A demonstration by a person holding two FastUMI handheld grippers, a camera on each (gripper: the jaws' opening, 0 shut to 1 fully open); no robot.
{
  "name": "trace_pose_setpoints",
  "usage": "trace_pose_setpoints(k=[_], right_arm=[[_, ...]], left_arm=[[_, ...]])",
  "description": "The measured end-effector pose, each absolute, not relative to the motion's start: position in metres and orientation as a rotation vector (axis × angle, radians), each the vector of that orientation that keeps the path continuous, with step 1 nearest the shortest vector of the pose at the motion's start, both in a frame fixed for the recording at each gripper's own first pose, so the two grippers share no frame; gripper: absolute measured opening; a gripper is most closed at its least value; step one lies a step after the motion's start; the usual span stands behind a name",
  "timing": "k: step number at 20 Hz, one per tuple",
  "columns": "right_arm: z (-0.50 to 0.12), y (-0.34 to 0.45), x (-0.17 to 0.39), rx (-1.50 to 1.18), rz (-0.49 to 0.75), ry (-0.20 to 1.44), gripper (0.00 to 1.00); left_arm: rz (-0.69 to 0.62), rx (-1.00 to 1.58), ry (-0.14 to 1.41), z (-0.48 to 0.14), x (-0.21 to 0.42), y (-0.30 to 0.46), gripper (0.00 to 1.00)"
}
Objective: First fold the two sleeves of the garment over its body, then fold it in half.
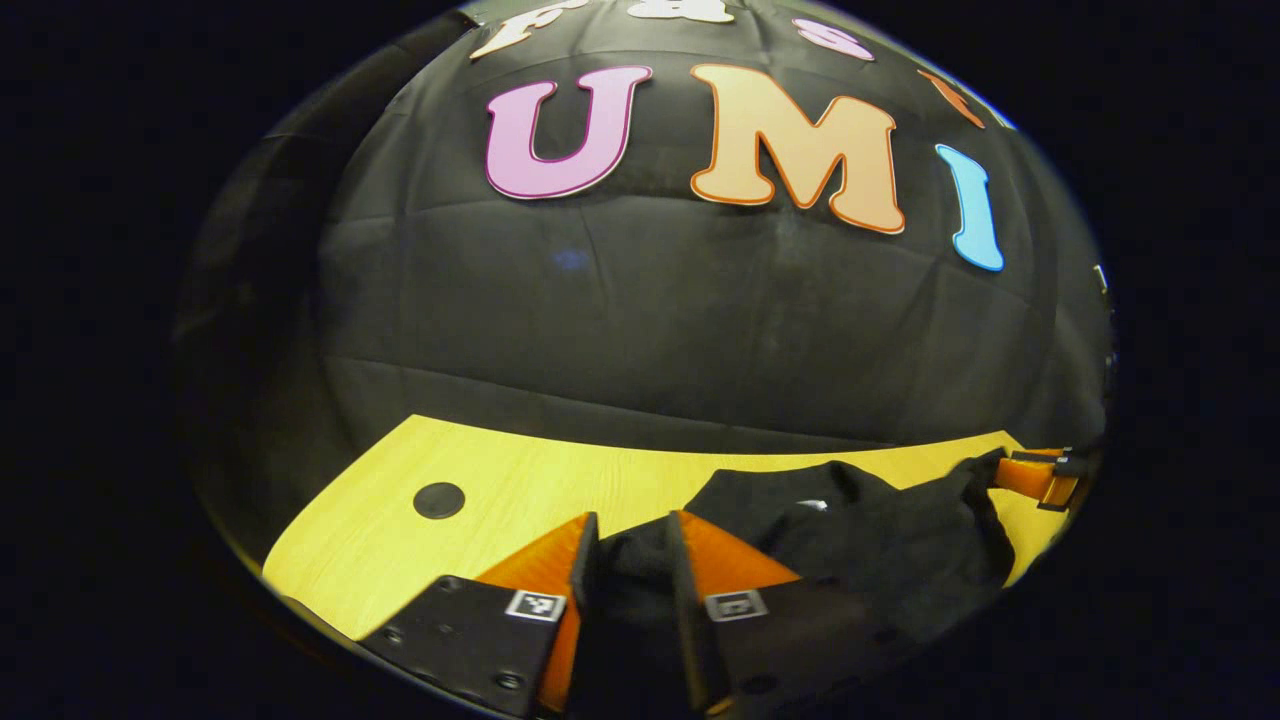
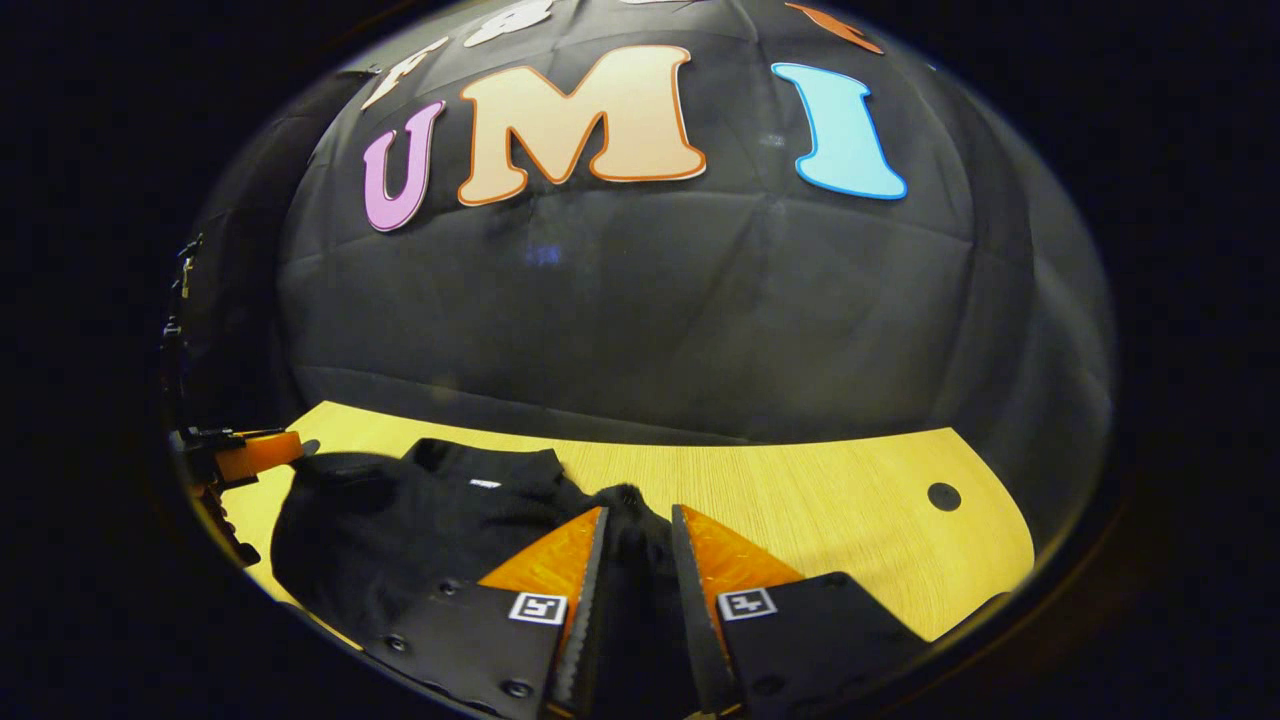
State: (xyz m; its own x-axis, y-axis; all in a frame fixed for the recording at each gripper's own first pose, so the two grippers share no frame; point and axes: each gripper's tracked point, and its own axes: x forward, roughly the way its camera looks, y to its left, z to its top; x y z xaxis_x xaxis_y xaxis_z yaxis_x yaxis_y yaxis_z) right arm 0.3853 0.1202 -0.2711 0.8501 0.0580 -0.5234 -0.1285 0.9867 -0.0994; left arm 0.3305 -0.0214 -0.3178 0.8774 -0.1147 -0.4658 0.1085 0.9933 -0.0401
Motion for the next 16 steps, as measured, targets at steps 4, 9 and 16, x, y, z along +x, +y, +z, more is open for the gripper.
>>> trace_pose_setpoints(k=[4, 9, 16], right_arm=[[-0.266, 0.124, 0.381, -0.115, 0.11, 0.553, 0.73], [-0.238, 0.125, 0.368, -0.125, 0.116, 0.513, 1.0], [-0.178, 0.123, 0.319, -0.121, 0.129, 0.411, 1.0]], left_arm=[[-0.109, -0.021, 0.442, -0.297, 0.331, -0.018, 0.88], [-0.113, -0.052, 0.397, -0.266, 0.323, -0.02, 0.93], [-0.108, -0.023, 0.33, -0.209, 0.288, -0.018, 0.92]])
